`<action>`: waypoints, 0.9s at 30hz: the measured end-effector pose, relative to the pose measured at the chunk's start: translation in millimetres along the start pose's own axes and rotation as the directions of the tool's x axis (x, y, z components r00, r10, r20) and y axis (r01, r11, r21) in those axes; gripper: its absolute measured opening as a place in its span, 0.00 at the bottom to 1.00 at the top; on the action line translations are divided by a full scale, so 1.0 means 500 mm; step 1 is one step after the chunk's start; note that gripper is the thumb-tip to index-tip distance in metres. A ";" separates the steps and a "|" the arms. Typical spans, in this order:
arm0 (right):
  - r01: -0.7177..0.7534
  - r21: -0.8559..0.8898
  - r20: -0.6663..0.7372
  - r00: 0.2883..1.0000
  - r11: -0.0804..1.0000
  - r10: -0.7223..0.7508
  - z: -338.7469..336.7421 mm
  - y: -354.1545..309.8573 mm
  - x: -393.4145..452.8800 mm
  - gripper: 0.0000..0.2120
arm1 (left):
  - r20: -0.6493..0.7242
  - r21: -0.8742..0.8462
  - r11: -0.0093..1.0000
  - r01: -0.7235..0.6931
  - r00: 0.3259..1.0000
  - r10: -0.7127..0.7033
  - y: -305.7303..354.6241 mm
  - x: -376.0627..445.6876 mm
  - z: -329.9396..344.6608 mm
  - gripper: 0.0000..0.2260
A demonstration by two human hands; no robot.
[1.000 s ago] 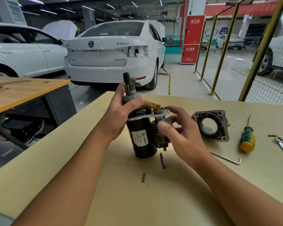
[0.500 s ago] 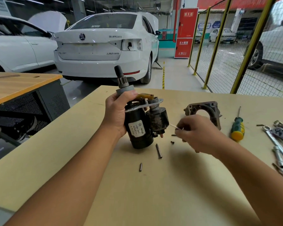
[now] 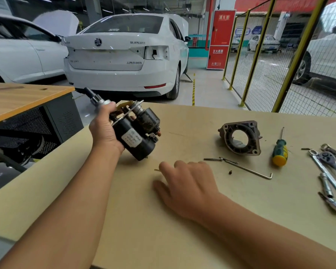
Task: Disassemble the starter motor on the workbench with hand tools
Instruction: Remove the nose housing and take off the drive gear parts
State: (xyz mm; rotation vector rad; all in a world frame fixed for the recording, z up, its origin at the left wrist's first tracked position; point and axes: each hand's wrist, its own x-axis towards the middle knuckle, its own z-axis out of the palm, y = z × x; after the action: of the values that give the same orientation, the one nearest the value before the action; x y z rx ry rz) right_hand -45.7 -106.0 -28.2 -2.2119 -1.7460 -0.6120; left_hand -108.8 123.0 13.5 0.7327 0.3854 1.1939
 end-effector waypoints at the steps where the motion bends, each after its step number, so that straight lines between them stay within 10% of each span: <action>1: -0.009 -0.018 0.007 1.000 1.000 0.009 0.002 0.013 0.010 0.15 | -0.006 -0.007 1.000 -0.004 1.000 0.004 -0.002 -0.001 0.003 0.14; 13: -0.225 -0.056 0.116 0.966 0.973 0.230 0.010 0.180 -0.005 0.13 | 0.160 0.120 0.990 -0.071 0.986 0.052 -0.012 -0.040 0.042 0.03; 18: -0.446 0.237 -0.029 0.885 0.863 0.466 -0.039 0.205 -0.003 0.13 | 0.333 0.309 0.921 -0.238 0.934 0.130 0.009 -0.038 0.038 0.04; 22: -0.337 0.455 0.198 0.941 0.824 0.276 -0.091 0.236 -0.019 0.10 | 0.470 0.450 0.821 -0.351 0.875 0.116 0.026 -0.033 0.043 0.07; 27: -0.309 0.269 0.453 0.876 0.912 0.163 -0.104 0.251 -0.022 0.11 | 0.543 0.581 0.747 -0.324 0.837 -0.060 0.041 -0.036 0.050 0.13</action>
State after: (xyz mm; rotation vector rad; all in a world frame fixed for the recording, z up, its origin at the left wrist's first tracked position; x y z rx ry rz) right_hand 65.1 -169.9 19.4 -2.3692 -1.5588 0.2323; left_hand -113.6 102.0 43.9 1.7042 0.2755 0.9172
